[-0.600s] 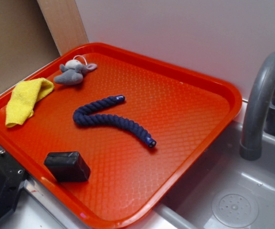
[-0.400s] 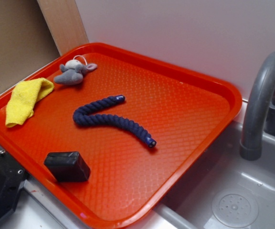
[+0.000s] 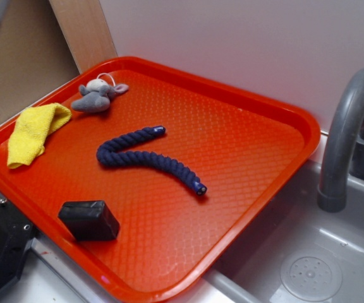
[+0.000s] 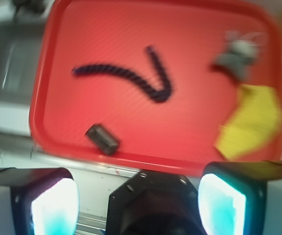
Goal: Grab the black box.
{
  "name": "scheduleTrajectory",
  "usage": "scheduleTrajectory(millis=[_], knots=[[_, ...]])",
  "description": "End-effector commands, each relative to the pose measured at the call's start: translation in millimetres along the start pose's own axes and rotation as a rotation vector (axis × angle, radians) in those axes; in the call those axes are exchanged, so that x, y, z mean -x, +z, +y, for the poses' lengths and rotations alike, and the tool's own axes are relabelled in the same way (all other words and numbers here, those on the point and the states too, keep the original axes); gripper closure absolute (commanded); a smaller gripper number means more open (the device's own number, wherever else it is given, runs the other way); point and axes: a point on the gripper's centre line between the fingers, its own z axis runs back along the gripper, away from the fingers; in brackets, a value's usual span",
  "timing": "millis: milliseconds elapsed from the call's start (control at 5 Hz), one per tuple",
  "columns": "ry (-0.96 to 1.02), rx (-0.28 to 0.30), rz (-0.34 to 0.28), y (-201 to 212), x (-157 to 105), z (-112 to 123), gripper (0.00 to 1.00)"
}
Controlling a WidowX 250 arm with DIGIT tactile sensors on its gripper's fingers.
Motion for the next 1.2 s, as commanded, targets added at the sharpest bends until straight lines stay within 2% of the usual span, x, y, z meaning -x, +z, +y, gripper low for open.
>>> scheduleTrajectory(millis=[0,200,400,600,800,1000], knots=[[-0.271,-0.078,-0.025,-62.9,-23.8,-15.9,0.00],[-0.328,-0.135,-0.027,-99.7,-34.2,-10.6,0.00],[-0.474,-0.144,0.030,-146.5,-32.3,-4.9,0.00],[-0.519,-0.035,0.030,-149.8,-17.8,-20.1,0.00],[-0.515,0.007,-0.019,-129.2,-14.8,-25.6,0.00],[-0.437,0.013,-0.110,-87.4,-18.1,-16.2,0.00]])
